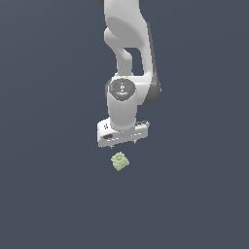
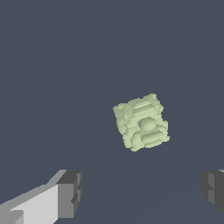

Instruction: Pick up the object and move it to a goal position.

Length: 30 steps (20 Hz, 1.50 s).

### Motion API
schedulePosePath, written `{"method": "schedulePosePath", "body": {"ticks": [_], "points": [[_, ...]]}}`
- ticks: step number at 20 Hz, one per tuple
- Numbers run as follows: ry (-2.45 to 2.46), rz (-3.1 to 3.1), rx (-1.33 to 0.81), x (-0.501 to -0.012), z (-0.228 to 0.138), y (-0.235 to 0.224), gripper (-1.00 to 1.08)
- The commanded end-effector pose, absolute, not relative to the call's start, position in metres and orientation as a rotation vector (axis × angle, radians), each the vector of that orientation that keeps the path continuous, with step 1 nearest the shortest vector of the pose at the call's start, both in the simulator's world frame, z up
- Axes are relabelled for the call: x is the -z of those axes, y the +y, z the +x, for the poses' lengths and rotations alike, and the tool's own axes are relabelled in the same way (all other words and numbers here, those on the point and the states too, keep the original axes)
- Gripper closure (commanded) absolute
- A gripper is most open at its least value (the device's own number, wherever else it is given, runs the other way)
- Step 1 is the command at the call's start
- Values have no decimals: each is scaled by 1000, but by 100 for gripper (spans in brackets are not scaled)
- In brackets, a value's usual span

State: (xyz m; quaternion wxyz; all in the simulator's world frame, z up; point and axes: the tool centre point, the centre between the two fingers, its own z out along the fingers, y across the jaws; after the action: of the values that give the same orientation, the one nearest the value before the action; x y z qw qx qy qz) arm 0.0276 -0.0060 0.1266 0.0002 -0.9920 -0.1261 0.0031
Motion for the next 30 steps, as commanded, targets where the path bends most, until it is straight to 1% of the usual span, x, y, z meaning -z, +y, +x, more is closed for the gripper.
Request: {"method": "schedulePosePath", "body": {"ticks": [1,7,14,24,30], "points": [[-497,-3102,-8,-120,36,-9,-92],[-699,-3064,-4,-105,51,-15,-92],[-834,-3029,-1,-94,61,-20,-92],[-864,-3020,-1,-88,63,-21,-92],[-868,-3019,0,-61,63,-21,-92]]}}
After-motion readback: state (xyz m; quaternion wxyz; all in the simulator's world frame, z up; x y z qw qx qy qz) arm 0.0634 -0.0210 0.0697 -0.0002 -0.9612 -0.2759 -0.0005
